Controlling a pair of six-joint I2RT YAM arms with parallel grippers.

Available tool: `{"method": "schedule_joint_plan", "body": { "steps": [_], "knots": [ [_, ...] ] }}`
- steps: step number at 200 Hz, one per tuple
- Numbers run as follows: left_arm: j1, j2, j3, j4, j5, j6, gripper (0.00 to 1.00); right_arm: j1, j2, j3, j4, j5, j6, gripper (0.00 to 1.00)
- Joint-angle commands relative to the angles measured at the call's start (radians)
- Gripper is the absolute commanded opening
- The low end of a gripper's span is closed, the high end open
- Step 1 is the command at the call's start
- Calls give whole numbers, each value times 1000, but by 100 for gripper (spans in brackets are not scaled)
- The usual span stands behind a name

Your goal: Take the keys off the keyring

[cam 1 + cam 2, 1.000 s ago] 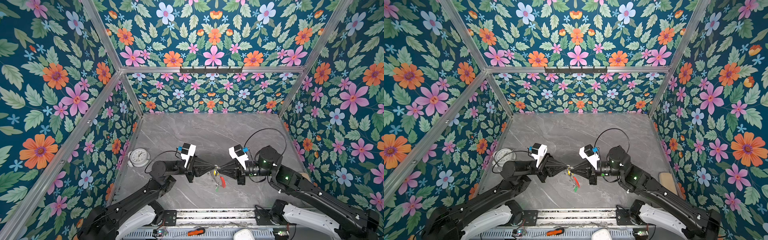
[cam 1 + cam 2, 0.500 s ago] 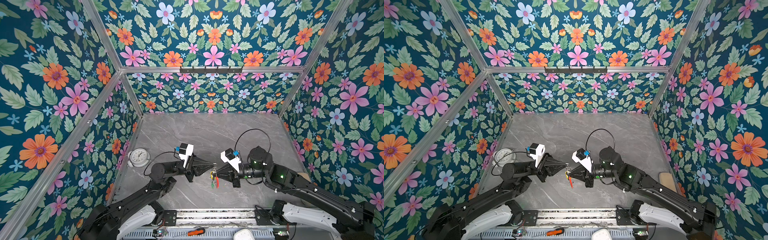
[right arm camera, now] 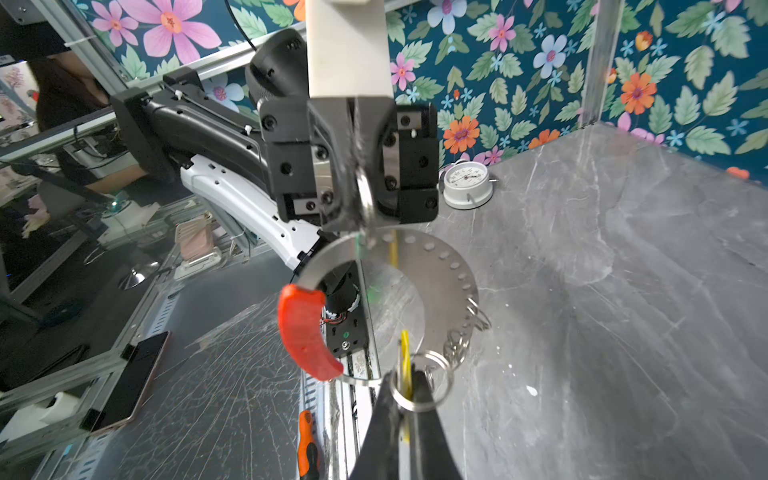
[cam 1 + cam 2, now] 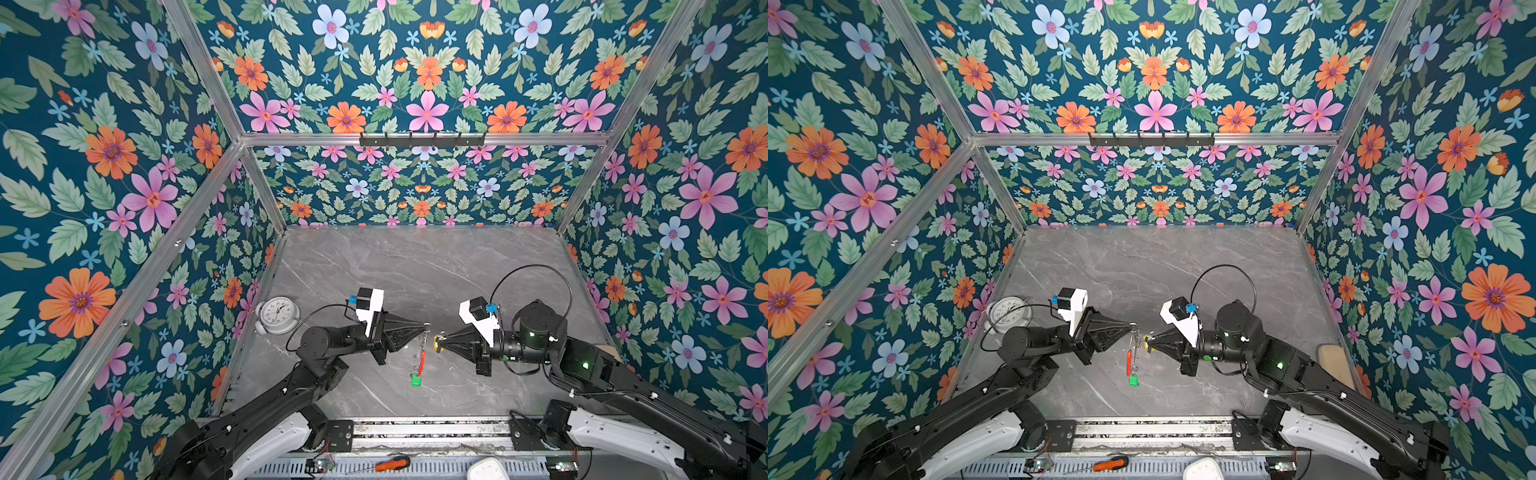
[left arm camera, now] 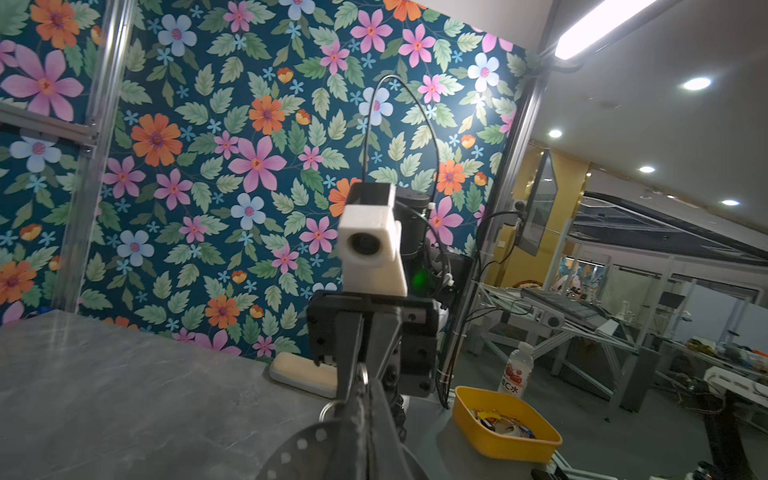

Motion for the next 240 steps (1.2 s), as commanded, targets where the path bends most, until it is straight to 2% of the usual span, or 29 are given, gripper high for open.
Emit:
{"method": "schedule_joint_plan", "body": {
  "steps": [1,31,52,139,183,226,240],
  "knots": [
    [2,-27,-14,-83,-75,66,0,-25,-22,-10,-19,99,6,0],
    [2,-63,-23,-142,-112,92,0,-238,-15,-75,48,-26,134,0],
    [1,-71,-25,-150,-126,93,0,-325,41,-119,84,-64,193,0],
    [0,-73,-33,-160,-153,89,0,-433,380,-252,241,-51,304,0],
    [1,-71,-43,-151,-161,83,0,-446,561,-254,298,-41,336,0],
    [1,-76,-52,-150,-164,82,0,-446,661,-250,328,-18,359,0],
    [1,-77,-56,-150,-166,83,0,-447,678,-249,324,4,366,19]
  ]
}}
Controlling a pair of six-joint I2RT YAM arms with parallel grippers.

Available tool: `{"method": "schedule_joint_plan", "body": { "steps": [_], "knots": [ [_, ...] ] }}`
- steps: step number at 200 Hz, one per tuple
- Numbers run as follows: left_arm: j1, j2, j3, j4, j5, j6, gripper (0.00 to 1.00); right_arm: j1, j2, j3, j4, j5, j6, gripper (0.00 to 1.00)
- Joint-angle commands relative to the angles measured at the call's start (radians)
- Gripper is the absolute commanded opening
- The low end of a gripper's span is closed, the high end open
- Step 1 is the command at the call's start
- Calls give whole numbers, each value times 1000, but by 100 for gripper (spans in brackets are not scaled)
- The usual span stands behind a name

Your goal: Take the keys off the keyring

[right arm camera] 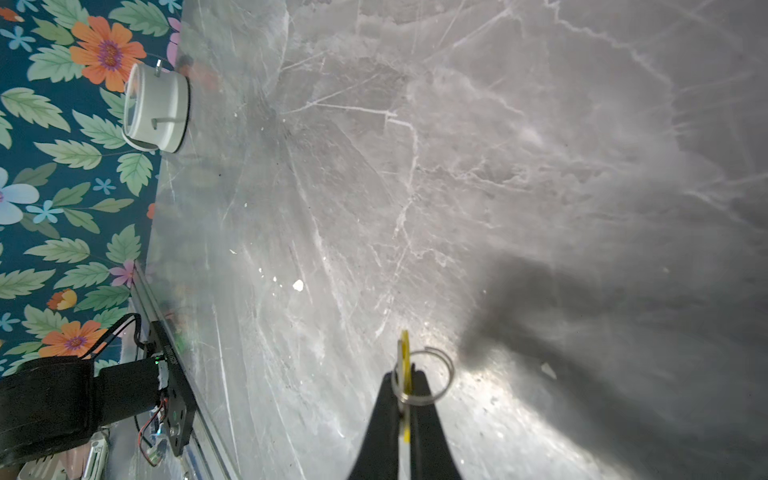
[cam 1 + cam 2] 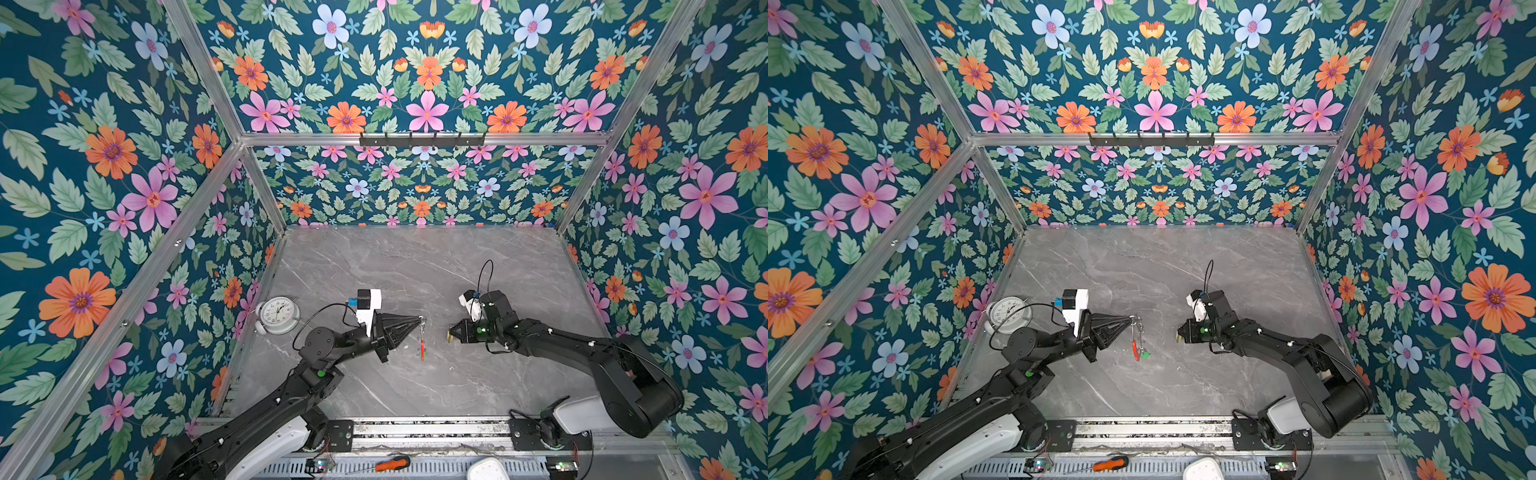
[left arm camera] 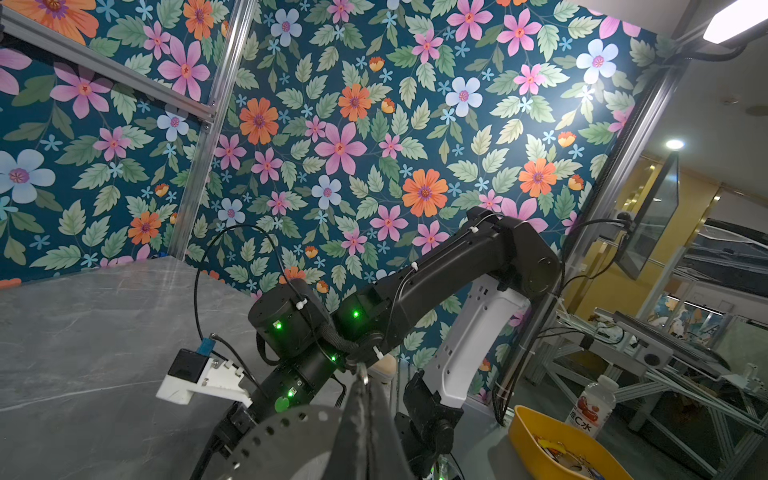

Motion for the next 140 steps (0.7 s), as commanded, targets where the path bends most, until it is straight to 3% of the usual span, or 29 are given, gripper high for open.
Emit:
{"method": "schedule_joint_plan", "body": {
  "steps": [1,18,44,110,140],
  "knots": [
    [0,-4,-6,31,-5,2,0,0,23,6,35,38,20,21],
    [0,-5,-8,30,-5,2,0,0,30,3,33,59,26,38],
    [1,-4,-12,32,-5,3,0,0,17,0,30,75,29,50],
    [1,-4,-14,31,-19,5,0,10,-219,9,-37,52,24,58],
    [0,-3,-14,31,-37,8,0,104,-396,76,-152,134,-39,59]
  ]
}}
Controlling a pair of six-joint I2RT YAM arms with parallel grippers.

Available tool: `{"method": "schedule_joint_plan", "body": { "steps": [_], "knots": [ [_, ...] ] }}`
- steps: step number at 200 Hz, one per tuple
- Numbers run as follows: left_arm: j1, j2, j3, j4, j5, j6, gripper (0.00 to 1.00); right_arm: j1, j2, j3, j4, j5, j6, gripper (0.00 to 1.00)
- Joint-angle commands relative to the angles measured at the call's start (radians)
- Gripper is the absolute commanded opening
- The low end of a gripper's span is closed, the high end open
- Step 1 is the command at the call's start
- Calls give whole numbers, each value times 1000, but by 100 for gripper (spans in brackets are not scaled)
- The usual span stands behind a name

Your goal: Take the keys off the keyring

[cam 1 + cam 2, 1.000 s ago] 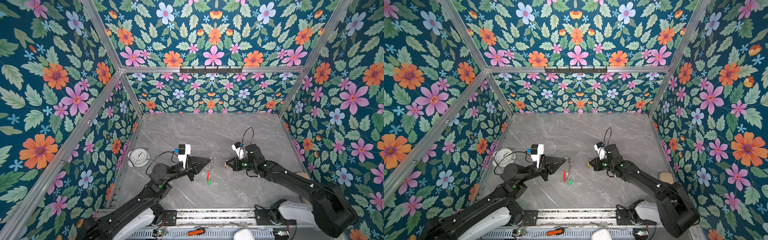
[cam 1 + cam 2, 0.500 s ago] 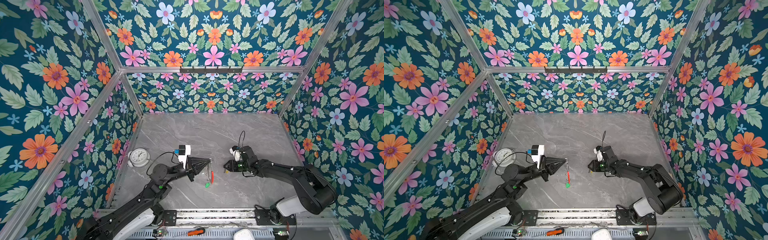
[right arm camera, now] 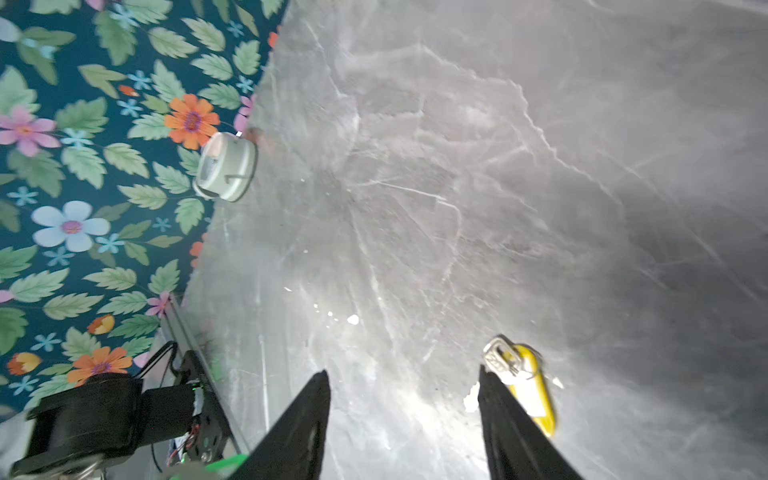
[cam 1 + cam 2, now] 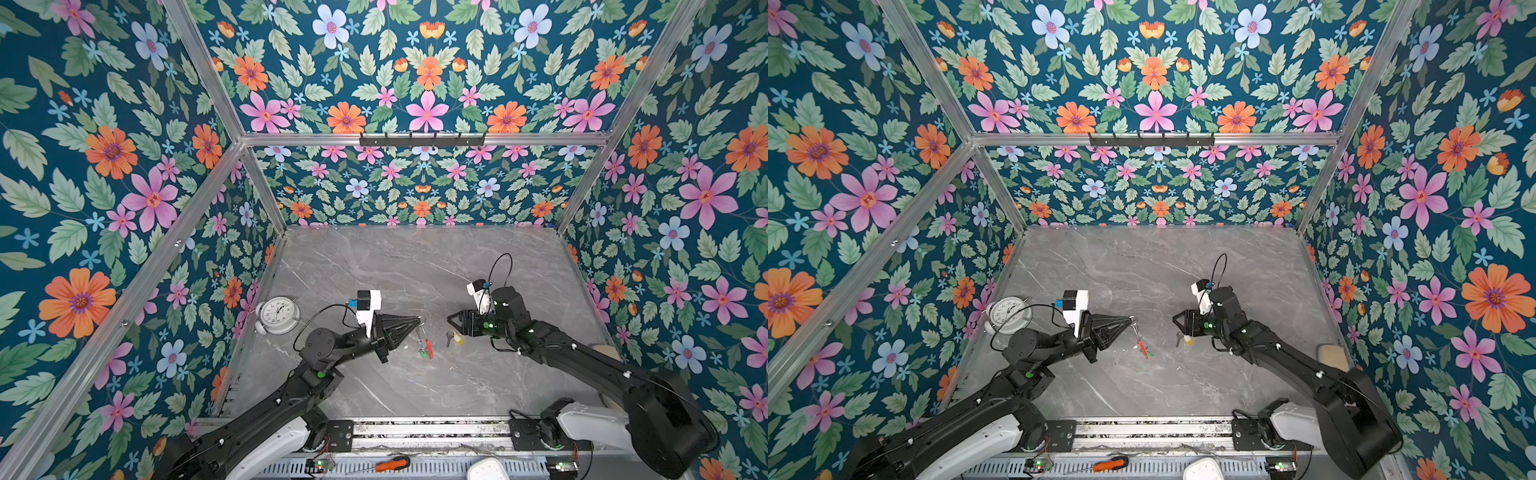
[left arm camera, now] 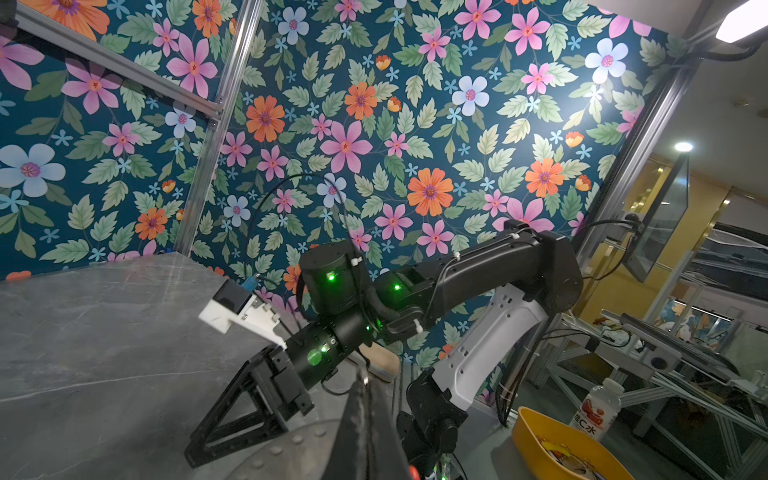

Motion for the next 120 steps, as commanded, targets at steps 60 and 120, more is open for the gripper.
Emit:
{"method": "schedule_joint_plan", "body": {
  "steps": [60,120],
  "knots": [
    [1,-2,13,9,-83,17,0,237,-319,164,-137,163,-122,60],
    [1,12,28,2,-126,20,0,440,-251,235,-155,223,-247,61]
  ]
}}
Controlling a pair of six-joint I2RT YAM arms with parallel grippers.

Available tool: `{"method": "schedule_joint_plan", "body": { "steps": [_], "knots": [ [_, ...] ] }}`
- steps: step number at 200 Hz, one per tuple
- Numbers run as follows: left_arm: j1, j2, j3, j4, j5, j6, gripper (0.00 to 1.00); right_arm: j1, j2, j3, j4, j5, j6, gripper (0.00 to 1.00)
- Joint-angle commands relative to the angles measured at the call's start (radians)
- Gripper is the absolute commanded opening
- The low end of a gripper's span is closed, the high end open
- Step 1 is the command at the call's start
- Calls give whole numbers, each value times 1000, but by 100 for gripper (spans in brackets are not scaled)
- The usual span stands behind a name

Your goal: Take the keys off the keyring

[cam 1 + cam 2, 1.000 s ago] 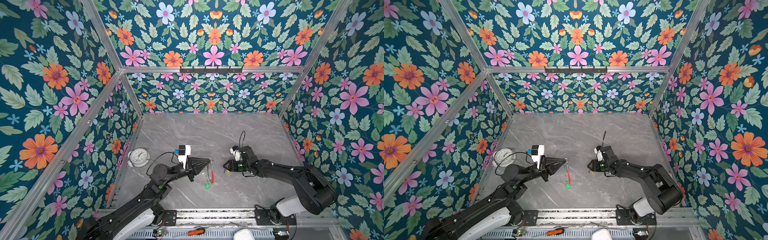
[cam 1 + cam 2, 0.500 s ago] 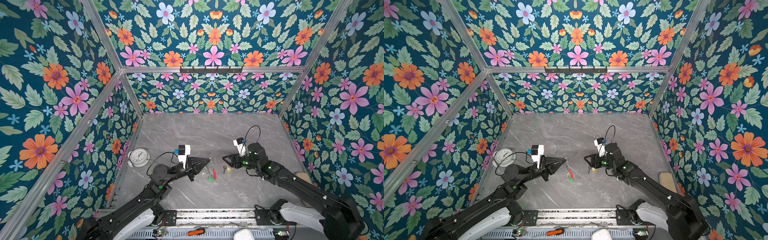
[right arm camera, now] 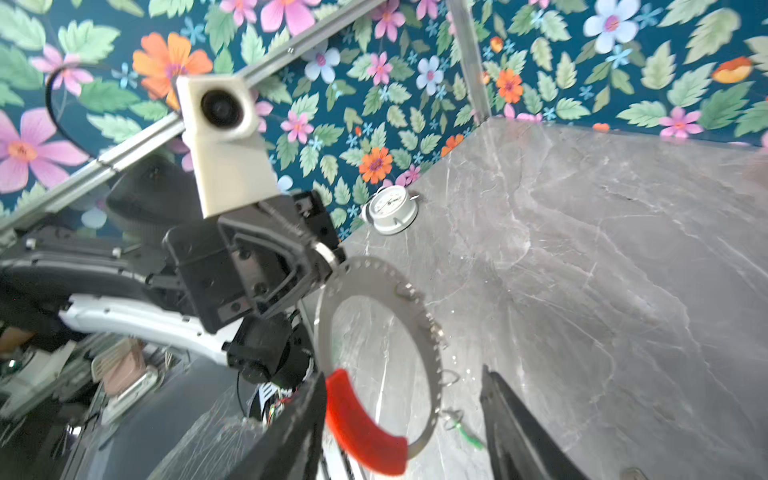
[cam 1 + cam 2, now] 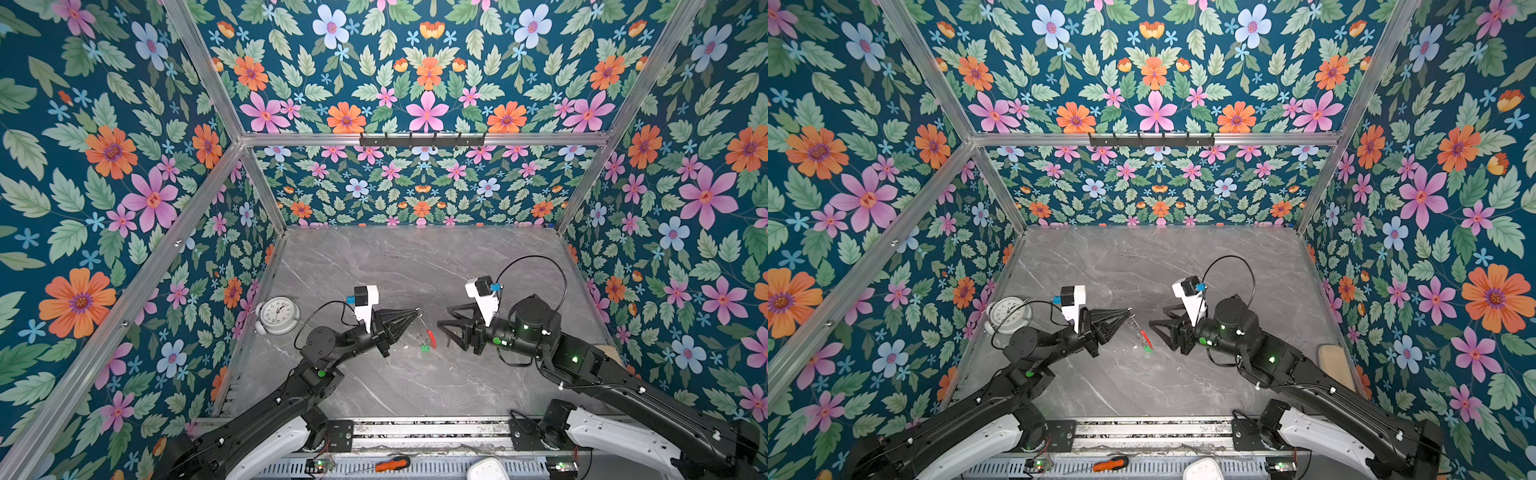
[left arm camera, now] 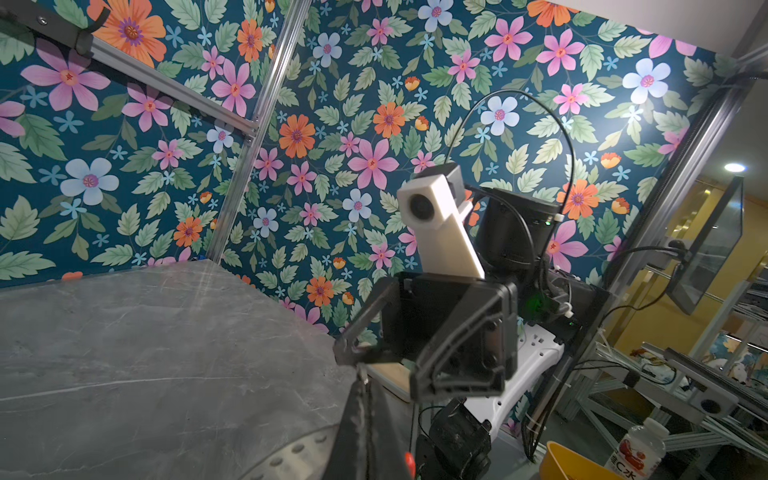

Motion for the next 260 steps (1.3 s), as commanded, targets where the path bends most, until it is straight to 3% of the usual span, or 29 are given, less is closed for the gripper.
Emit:
{"method": "schedule_joint_plan", "body": {
  "steps": [1,42,92,123,127,145,158,226,260],
  "knots": [
    [1,3,11,22,-24,16,0,49,28,29,-11,55,-82,61],
    [2,12,20,25,-21,11,0,51,99,30,-1,56,-82,59],
    [2,14,19,24,-17,8,0,52,128,29,3,51,-91,19],
    [0,10,19,3,-16,2,0,42,116,27,-17,33,-93,2],
    [1,6,19,-4,-17,3,5,38,115,29,-22,21,-91,0],
    [1,-12,17,-28,-14,11,40,-7,101,29,-35,-51,-84,0],
    [1,-35,7,-32,-9,16,52,-39,85,29,-51,-103,-80,0],
    [2,-51,-25,-20,104,-14,63,-197,32,36,-122,-443,-124,0],
    [1,-16,-23,13,158,-48,65,-202,26,51,-135,-527,-139,0]
  ]
}}
